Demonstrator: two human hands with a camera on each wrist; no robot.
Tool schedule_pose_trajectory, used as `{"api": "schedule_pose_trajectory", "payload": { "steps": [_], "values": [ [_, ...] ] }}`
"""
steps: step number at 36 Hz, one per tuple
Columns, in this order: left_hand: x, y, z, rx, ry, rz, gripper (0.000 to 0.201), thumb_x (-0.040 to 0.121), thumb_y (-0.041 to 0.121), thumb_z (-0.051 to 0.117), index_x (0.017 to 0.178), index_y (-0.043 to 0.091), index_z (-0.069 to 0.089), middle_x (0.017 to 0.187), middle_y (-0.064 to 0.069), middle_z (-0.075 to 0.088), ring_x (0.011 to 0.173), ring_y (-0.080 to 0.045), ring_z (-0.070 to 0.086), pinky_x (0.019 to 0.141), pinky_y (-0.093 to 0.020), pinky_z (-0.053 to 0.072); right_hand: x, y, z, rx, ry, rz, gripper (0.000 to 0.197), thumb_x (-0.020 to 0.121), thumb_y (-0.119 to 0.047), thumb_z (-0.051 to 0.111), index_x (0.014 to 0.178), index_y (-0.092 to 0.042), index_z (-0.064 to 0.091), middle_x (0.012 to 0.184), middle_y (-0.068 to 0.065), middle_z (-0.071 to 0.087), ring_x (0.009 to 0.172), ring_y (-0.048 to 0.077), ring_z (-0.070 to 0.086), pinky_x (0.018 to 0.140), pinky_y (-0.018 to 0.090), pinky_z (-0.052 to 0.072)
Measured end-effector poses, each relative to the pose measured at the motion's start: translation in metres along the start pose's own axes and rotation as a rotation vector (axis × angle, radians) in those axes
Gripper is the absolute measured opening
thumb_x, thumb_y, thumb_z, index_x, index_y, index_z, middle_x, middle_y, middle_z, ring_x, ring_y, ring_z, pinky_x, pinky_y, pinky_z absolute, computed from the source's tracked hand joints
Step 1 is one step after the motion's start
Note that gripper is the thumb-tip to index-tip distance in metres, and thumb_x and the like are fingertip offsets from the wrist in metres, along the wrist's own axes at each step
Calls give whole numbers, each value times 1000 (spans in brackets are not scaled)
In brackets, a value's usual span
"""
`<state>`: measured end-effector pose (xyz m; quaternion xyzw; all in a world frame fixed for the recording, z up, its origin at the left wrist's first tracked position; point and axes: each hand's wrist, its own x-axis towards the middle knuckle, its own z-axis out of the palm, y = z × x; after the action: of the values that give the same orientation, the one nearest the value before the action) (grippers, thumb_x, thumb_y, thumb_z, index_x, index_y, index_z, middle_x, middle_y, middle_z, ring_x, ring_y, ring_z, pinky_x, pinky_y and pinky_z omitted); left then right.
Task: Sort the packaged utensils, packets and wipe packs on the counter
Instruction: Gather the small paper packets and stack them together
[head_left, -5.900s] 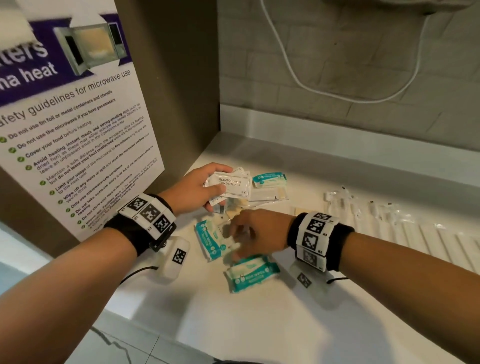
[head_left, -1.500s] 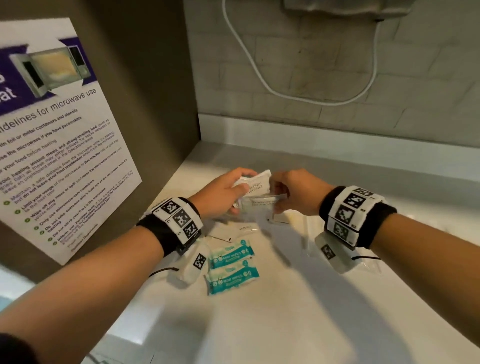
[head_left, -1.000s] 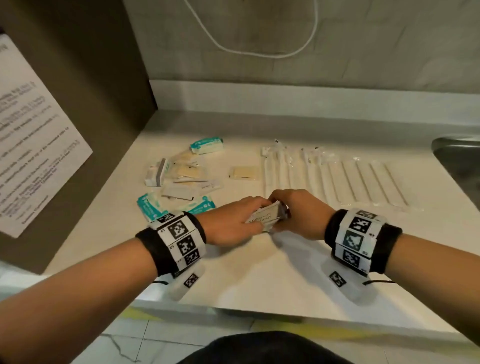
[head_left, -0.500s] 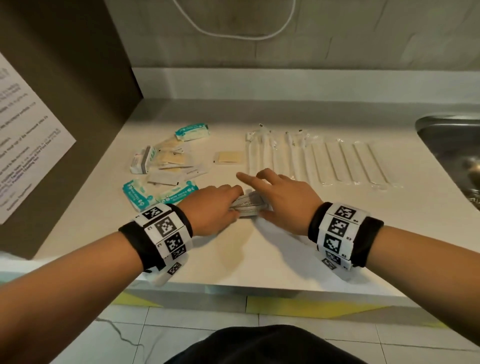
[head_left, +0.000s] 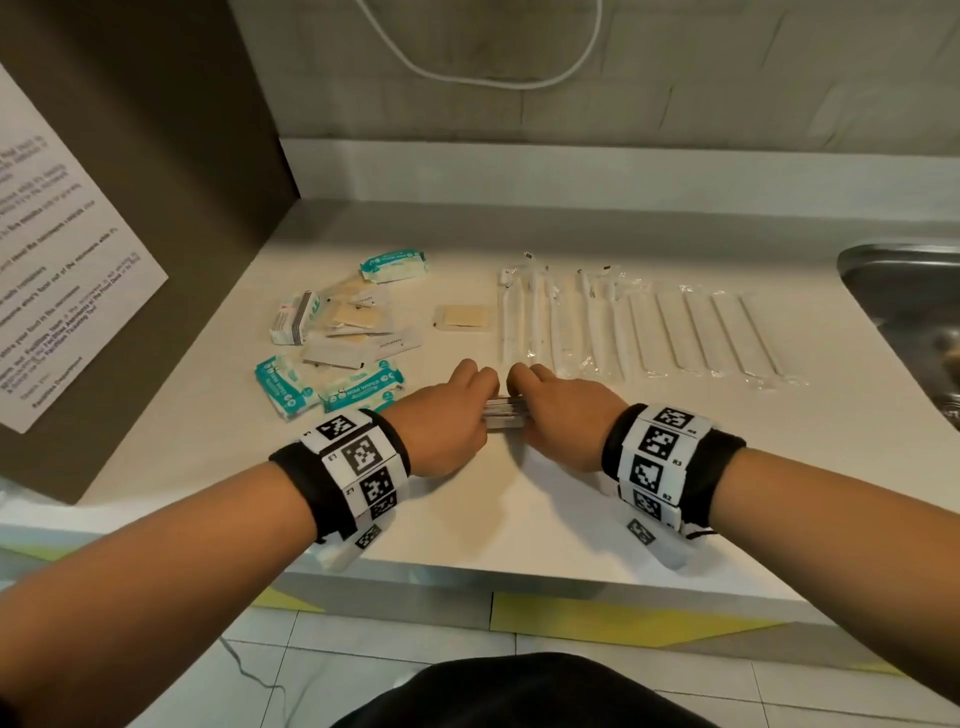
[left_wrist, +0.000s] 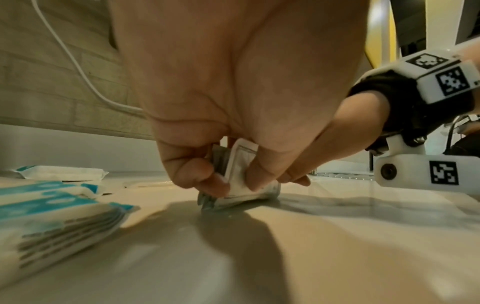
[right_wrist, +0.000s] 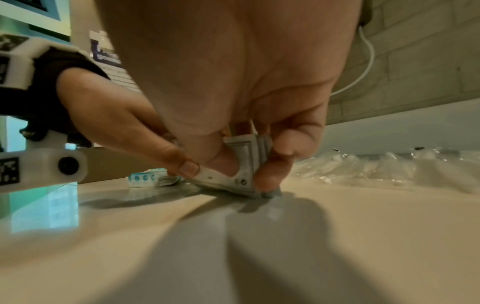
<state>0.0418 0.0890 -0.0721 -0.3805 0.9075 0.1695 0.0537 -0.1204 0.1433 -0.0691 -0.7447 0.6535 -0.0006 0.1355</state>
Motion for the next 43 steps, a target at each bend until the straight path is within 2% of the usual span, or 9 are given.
{"api": "schedule_pose_trajectory", "payload": {
  "steps": [10, 16, 20, 26, 29, 32, 36, 41, 43],
  "values": [
    [5, 2, -2, -128, -148, -64, 27, 93, 20, 49, 115, 11, 35, 113, -6, 34, 65, -20, 45, 65, -34, 34, 6, 0, -1, 102, -158, 28, 24, 97, -30, 41, 108, -9, 43, 102, 6, 42, 72, 24, 51, 70, 36, 42],
    [7, 2, -2, -94, -145, -21, 22, 95, 17, 48, 103, 18, 28, 109, -6, 31, 58, -15, 40, 62, -33, 31, 6, -2, 1, 67, -180, 9, 28, 94, -30, 48, 111, -9, 41, 101, 3, 37, 72, 23, 49, 66, 34, 36],
    [7, 1, 1, -84, -147, -7, 25, 94, 19, 50, 111, 12, 32, 108, -3, 27, 57, -14, 39, 62, -33, 32, 8, -2, 3, 77, -172, 2, 38, 88, -32, 58, 114, -9, 41, 99, 1, 35, 74, 24, 50, 67, 33, 36],
    [10, -14, -8, -176, -174, 27, 27, 96, 22, 49, 120, 14, 38, 112, -3, 34, 67, -14, 47, 68, -30, 37, 12, 8, -5, 129, -173, -40, 27, 94, -27, 51, 112, -7, 47, 99, 6, 38, 62, 14, 43, 68, 31, 36],
    [8, -22, -21, -239, -117, 54, 27, 98, 26, 52, 123, 20, 44, 111, 0, 47, 81, -11, 53, 70, -21, 40, 15, 13, -18, 148, -166, -49, 25, 94, -26, 54, 111, -8, 52, 102, 9, 51, 79, 23, 54, 70, 30, 41],
    [7, -34, -35, -401, -38, -8, 32, 95, 26, 60, 124, 23, 46, 96, 7, 58, 67, -3, 56, 56, -10, 42, 22, 18, -33, 231, -125, -66, 27, 91, -24, 60, 113, -8, 54, 101, 6, 61, 85, 22, 56, 67, 25, 42],
    [12, -49, -56, -624, 44, -74, 46, 87, 25, 72, 125, 26, 48, 113, 2, 63, 92, -22, 68, 81, -40, 58, 40, 21, -56, 302, -47, -48, 29, 86, -25, 68, 110, -11, 58, 99, 2, 62, 84, 18, 56, 67, 21, 41],
    [32, -66, -85, -836, 136, -113, 39, 81, 14, 77, 111, 19, 52, 98, -4, 67, 96, -28, 69, 85, -39, 55, 71, 22, -87, 348, -7, -6, 37, 81, -34, 73, 107, -10, 63, 97, 4, 64, 81, 19, 56, 71, 29, 45],
    [44, -74, -93, -880, 179, -129, 37, 82, 8, 76, 110, 13, 52, 97, -7, 62, 89, -29, 66, 76, -30, 55, 88, 23, -97, 349, -25, 19, 40, 79, -37, 75, 105, -9, 64, 95, 6, 67, 80, 22, 60, 74, 32, 48]
  ]
}}
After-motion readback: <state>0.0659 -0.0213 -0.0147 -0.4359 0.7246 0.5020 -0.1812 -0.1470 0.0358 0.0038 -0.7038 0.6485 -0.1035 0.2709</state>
